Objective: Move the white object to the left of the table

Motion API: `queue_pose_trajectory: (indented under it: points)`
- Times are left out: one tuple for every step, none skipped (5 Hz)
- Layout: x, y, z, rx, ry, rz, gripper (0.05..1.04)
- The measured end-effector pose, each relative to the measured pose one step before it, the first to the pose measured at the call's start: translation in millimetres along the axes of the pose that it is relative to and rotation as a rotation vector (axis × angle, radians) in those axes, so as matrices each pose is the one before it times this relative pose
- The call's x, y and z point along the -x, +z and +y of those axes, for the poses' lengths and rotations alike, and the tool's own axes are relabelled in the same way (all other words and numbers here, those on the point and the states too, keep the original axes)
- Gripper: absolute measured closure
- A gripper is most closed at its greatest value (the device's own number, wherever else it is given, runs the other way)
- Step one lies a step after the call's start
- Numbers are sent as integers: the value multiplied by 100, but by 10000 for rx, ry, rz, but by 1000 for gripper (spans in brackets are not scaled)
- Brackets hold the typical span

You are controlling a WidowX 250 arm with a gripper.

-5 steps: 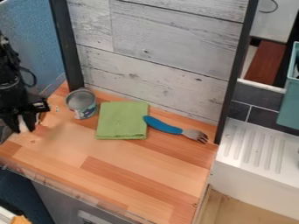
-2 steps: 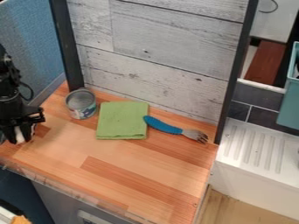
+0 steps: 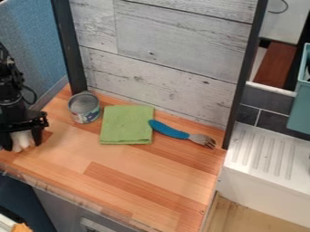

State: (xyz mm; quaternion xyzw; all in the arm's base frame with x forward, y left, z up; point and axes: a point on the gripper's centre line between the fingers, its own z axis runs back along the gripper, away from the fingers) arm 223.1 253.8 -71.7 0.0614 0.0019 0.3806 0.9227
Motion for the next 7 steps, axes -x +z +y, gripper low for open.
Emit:
queue_pose_trajectory:
  points:
    - [767,-306,-658,40,-201,120,79]
    - [244,320,-495,18,-187,-31,83]
    - [233,1626,-536,328,-70,255,83]
    - [226,1931,-75,108,339,-111,83]
    - [430,1937,-306,279,-195,-10,83]
    - [313,1761,-303,-218,-371,-219,83]
    - [-160,204,-231,5,35,-112,83]
